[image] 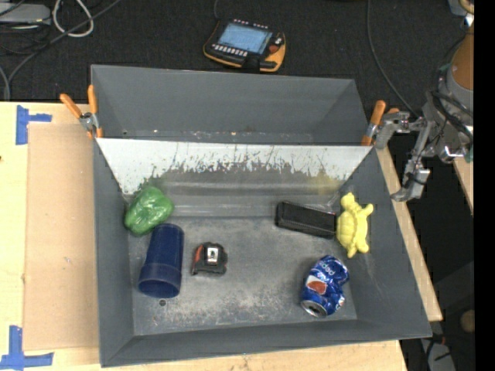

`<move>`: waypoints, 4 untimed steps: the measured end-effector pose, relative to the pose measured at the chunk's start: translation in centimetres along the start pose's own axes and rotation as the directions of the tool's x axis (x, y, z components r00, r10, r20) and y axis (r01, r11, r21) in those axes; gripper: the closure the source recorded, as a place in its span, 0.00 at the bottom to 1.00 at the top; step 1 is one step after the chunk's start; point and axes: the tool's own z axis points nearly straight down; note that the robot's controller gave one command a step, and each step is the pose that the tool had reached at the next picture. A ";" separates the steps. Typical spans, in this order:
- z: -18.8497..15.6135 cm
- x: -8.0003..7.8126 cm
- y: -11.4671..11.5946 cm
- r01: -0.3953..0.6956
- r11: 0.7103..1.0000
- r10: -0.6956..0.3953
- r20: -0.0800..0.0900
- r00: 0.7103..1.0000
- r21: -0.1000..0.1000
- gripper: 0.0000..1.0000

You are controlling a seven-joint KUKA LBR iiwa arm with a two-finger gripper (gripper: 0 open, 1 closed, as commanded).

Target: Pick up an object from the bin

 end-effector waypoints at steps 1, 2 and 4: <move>-0.5 0.0 0.3 -0.018 1.000 0.018 0.017 1.000 0.004 0.00; 4.2 0.0 4.3 -0.066 0.998 0.066 0.012 0.998 0.001 0.00; 4.2 1.0 1.7 -0.083 0.997 0.083 0.014 0.996 0.003 0.00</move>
Offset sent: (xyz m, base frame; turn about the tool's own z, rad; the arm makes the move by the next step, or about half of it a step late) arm 0.0009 0.0411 -0.0401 0.0682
